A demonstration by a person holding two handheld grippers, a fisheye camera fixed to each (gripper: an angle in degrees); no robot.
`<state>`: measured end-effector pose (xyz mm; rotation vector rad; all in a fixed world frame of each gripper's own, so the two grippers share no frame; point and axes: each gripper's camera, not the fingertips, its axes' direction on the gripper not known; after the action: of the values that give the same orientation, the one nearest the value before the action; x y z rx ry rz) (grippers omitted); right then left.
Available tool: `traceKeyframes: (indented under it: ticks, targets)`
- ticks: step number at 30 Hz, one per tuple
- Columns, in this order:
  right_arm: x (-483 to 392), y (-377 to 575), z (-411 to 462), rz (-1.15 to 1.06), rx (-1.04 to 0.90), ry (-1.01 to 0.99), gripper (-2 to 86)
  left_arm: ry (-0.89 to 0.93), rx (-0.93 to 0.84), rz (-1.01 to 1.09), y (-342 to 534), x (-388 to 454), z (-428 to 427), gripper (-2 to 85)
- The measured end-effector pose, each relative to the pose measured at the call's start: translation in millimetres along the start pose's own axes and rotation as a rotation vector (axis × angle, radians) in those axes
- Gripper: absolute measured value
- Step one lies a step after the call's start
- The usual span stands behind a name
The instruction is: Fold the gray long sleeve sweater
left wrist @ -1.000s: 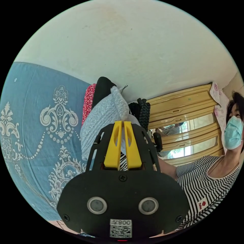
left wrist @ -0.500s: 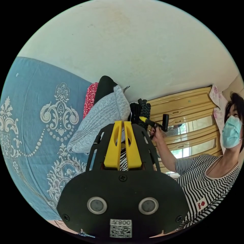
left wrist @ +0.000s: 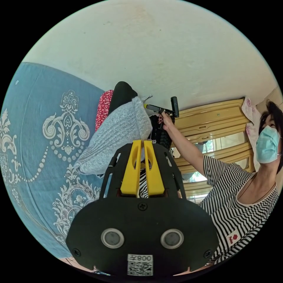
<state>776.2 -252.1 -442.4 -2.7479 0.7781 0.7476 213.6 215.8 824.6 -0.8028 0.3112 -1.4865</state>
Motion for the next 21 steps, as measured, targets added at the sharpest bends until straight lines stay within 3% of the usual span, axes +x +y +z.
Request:
traceKeyframes:
  ticks: [2, 9, 21]
  targets:
    - [6, 14, 7, -0.001, -0.033, 0.002, 3.8, 0.000, 0.002, -0.003, 6, -3, -7, 1.6]
    - [9, 88, -10, -0.006, -0.025, 0.040, 1.0, 0.003, 0.021, 0.002, 24, -1, -43, 1.6]
    - [-69, 309, -144, -0.090, 0.230, 0.029, 0.4, 0.135, 0.217, 0.051, 79, 30, -180, 1.3]
